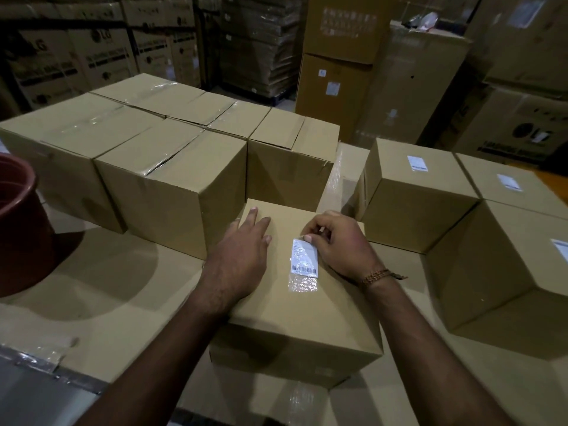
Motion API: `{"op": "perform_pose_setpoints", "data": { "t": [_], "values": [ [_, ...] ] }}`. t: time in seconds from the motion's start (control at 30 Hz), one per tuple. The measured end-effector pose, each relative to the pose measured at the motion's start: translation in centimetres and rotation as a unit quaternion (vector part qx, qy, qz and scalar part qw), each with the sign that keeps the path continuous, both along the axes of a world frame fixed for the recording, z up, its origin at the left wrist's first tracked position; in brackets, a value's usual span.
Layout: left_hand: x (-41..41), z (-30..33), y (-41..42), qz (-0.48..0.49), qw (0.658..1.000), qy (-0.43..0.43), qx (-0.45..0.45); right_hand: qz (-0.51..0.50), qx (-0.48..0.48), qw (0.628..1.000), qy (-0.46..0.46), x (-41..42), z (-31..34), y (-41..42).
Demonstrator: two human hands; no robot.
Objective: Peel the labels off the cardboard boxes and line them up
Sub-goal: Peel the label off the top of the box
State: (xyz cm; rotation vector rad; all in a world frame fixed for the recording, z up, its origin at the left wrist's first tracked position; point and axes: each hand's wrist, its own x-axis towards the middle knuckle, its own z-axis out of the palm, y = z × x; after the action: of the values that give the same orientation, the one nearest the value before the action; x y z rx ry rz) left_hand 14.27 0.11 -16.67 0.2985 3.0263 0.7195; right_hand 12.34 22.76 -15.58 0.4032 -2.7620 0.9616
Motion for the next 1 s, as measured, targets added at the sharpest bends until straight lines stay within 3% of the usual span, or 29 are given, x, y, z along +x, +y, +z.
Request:
{"op": "perform_pose_setpoints", "data": {
  "t": [0.6, 0.77, 1.0],
  "values": [
    [0.0, -0.1, 0.0, 0.003, 1.0, 0.001, -0.006, 0.015, 0.006, 0.998, 0.063, 0.5, -1.2, -0.5],
    [0.1, 0.1, 0.1, 0.002, 1.0, 0.0, -0.003, 0.002, -0.038, 0.999, 0.032, 1.2, -0.3, -0.9],
    [0.1, 0.1, 0.0, -0.001, 1.0, -0.003, 0.004, 0.004, -0.152, 0.984, -0.089, 3.8, 1.5, -0.6]
  ]
}}
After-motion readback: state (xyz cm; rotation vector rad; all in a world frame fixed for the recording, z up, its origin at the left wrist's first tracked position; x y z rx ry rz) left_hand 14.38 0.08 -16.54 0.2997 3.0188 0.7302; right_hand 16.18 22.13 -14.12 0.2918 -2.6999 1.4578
